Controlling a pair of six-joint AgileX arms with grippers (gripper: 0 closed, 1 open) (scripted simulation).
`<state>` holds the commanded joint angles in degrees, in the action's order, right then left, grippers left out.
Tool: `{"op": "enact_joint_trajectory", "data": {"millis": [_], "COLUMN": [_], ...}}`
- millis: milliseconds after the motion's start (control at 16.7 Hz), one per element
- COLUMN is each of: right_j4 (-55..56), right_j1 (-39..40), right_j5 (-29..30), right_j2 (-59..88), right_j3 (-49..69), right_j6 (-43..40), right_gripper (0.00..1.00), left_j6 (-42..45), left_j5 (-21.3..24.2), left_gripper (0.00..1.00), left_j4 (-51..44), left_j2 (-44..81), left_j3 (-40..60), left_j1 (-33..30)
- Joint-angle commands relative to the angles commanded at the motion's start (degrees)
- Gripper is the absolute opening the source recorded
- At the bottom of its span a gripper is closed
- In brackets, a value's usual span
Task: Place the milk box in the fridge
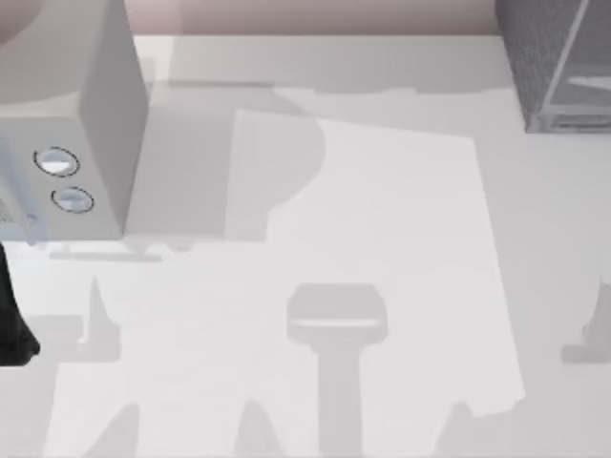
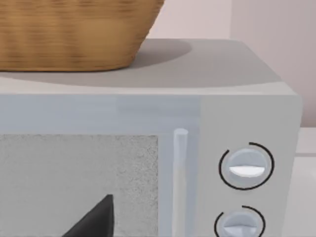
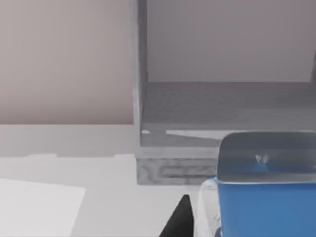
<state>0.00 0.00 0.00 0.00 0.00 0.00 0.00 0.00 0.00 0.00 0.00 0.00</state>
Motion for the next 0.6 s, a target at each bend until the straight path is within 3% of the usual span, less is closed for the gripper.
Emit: {"op": "enact_joint_trajectory", "data": {"millis": [300,600], "right_j4": [2.83,14.48], "right_j1": [-0.45,-3.55], "right_j5": [-0.43,-2.35], "right_j2": [3.79,21.64], "right_j3": [2.29,11.86], "right_j6": [0.37,0.96], "right_gripper": [0.0,0.0], "left_j6": [0.0,0.0], "left_j5": [0.0,0.0], "left_gripper": [1.0,1.0], "left_j4": [0.0,0.0], "left_j2": [0.0,0.0], "left_j3": [0.0,0.0], "left_j1": [0.0,0.0]}}
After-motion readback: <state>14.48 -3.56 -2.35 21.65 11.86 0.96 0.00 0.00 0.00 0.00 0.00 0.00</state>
